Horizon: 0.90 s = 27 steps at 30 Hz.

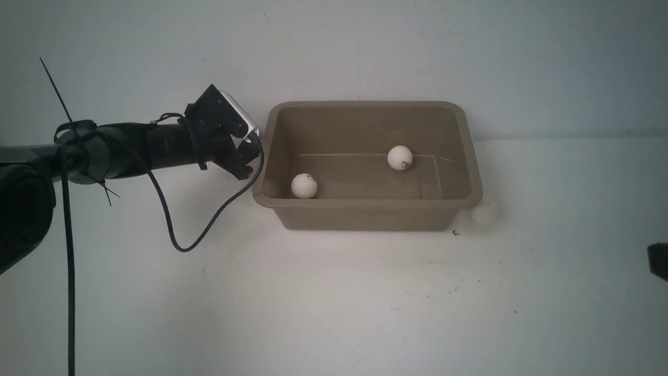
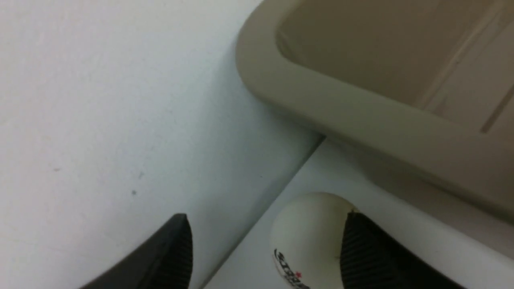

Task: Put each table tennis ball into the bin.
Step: Use the left arm to clamp the table tennis ball closest to it

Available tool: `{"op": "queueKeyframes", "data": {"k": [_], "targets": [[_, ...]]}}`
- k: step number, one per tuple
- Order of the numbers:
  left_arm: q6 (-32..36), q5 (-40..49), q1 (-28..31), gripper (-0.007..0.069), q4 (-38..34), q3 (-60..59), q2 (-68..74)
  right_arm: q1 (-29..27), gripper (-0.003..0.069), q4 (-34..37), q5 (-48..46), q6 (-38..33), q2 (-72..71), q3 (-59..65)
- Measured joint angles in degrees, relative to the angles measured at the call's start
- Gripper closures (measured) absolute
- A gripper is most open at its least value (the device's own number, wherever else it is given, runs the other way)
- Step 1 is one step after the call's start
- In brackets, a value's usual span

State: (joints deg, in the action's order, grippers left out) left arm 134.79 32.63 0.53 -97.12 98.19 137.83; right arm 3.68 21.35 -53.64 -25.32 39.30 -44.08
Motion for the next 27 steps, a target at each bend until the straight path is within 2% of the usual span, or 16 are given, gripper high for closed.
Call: {"op": "queueKeyframes", "data": {"k": [10, 27], "targets": [[1.15, 1.98, 0.0, 0.0177, 0.06, 0.15, 1.73, 0.0, 0.023, -0.07, -0.05, 0.0, 0.0, 0.0], [9.93, 2.22, -0.78, 0.0177, -0.02, 0.2, 2.64, 0.0, 0.023, -0.01, -0.05, 0.0, 0.0, 0.0]]}}
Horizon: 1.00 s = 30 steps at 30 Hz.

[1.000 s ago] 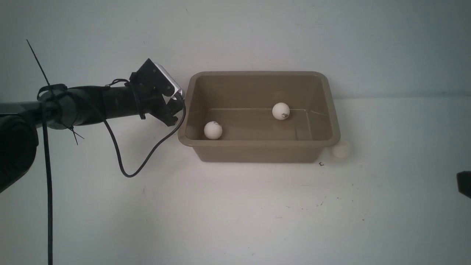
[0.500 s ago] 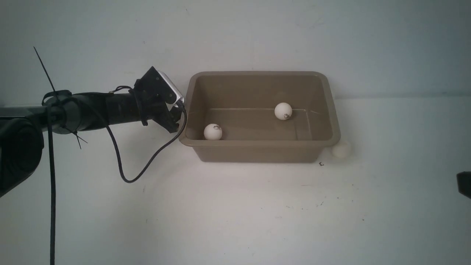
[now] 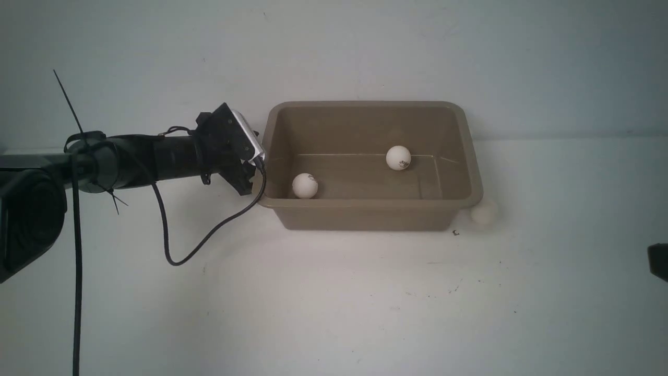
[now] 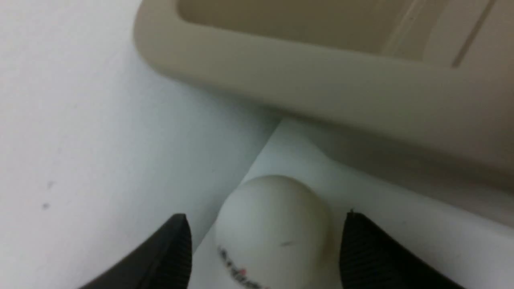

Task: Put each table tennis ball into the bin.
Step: Use the left arm to clamp the table tennis ball closest to it

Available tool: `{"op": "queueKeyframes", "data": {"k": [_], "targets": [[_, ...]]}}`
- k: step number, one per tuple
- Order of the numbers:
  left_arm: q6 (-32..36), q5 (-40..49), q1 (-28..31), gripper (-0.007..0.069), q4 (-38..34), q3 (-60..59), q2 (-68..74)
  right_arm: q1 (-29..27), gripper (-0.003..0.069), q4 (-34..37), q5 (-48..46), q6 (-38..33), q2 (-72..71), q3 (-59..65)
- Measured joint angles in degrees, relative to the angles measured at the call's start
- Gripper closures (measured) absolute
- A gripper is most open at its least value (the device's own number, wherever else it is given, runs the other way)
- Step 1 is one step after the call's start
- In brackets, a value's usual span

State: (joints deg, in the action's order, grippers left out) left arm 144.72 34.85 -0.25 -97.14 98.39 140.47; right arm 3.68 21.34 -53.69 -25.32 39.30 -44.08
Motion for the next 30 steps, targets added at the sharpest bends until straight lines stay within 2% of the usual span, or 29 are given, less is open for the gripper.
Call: {"op": "queueKeyframes", "data": {"k": [7, 11, 30], "targets": [[2.59, 0.0, -1.02, 0.0193, -0.45, 0.0, 0.81, 0.0, 0.023, 0.11, 0.0, 0.0, 0.0, 0.0], [2.67, -1.15, -1.25, 0.0274, -0.58, 0.0, 0.9, 0.0, 0.023, 0.11, 0.0, 0.0, 0.0, 0.0], [5.01, -3.65, -1.55, 0.0272, -0.29, 0.07, -3.95, 0.0, 0.023, -0.07, 0.26, 0.0, 0.0, 0.0]]}}
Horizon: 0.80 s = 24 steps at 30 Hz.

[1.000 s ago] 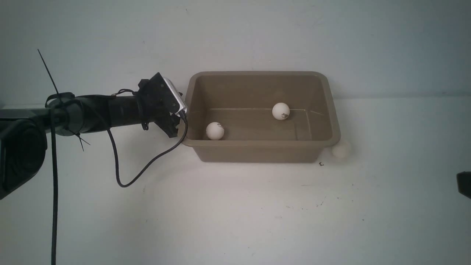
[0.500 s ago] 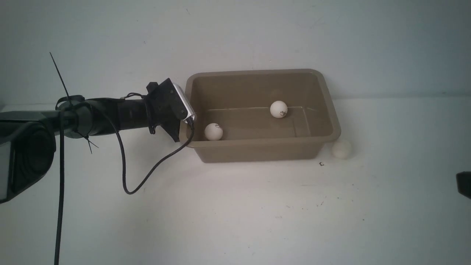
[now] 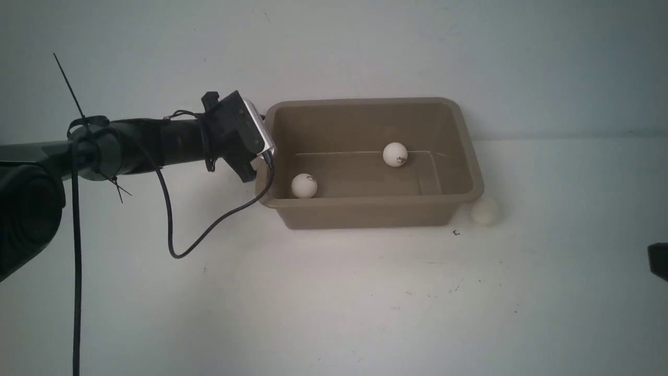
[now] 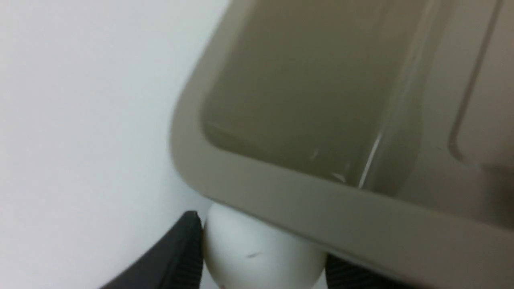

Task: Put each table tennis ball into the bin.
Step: Use the left arm to clamp the table tennis ball closest to it, then use the left arm to put the table tennis ball into the box

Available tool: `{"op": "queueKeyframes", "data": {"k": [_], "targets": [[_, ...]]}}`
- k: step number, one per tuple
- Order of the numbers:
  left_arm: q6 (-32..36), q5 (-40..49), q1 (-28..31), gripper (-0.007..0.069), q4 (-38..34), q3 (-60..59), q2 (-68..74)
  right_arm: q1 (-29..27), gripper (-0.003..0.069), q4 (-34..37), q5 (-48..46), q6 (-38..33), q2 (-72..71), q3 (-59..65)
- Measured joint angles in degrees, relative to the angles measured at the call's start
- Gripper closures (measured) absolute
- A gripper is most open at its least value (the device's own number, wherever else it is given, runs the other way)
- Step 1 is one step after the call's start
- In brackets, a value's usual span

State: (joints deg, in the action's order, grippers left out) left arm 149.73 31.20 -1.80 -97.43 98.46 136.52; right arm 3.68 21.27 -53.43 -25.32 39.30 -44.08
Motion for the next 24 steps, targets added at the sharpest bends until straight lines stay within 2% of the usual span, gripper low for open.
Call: {"op": "queueKeyframes", "data": {"k": [13, 18, 24], "targets": [[-3.52, -3.11, 3.31, 0.0272, 0.12, -0.05, -1.68, 0.0, 0.023, -0.17, 1.24, 0.0, 0.0, -0.02], [-8.55, -1.43, 4.49, 0.0272, 0.39, -0.05, -1.7, 0.0, 0.023, -0.83, 1.43, 0.0, 0.0, -0.02], [-15.37, 17.42, 4.18, 0.0272, 1.21, -0.12, -4.22, 0.0, 0.023, -1.32, 1.79, 0.0, 0.0, -0.02]]}}
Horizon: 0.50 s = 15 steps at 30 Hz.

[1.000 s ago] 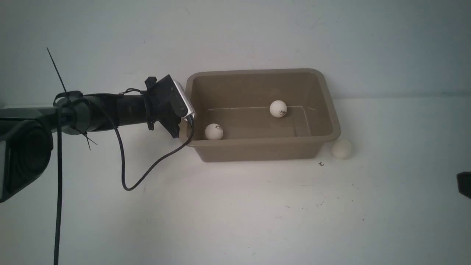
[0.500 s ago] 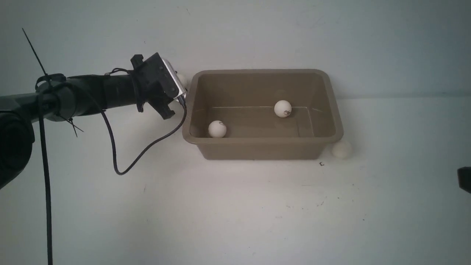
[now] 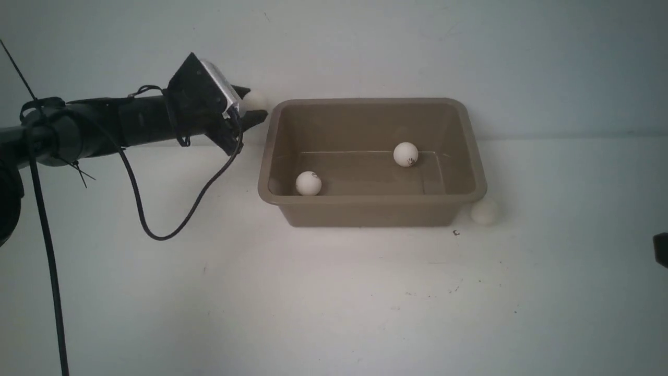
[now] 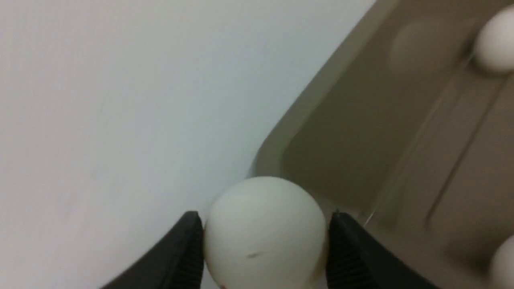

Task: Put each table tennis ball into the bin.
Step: Use the left arm to put the table tennis ball into the box

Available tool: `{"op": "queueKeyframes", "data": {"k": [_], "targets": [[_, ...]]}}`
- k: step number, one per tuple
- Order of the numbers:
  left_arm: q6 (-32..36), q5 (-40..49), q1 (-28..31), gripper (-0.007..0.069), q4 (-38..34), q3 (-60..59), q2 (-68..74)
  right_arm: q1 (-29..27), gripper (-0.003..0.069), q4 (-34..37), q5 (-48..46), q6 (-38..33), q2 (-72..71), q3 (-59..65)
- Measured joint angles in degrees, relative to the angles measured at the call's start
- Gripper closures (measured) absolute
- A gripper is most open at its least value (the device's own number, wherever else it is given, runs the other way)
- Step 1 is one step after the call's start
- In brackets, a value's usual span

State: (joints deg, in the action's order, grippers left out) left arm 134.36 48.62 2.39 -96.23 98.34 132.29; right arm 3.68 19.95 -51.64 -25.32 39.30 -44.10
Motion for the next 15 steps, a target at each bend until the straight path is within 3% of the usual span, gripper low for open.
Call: {"op": "queueKeyframes", "data": {"k": [5, 10, 12, 15], "targets": [[-1.41, 8.17, -1.74, 0.0272, 3.26, 0.05, -0.92, 0.0, 0.023, 0.0, 0.02, 0.0, 0.0, 0.0], [-3.98, 6.76, -3.52, 0.0272, 10.15, 0.05, -0.87, 0.0, 0.023, -0.34, 0.02, 0.0, 0.0, 0.0], [-6.93, 5.09, -5.08, 0.0272, 16.29, 0.05, -0.87, 0.0, 0.023, -0.89, 0.2, 0.0, 0.0, 0.0], [-8.11, 5.09, -5.94, 0.0272, 18.18, 0.05, -0.87, 0.0, 0.023, -1.25, 0.44, 0.0, 0.0, 0.0]]}}
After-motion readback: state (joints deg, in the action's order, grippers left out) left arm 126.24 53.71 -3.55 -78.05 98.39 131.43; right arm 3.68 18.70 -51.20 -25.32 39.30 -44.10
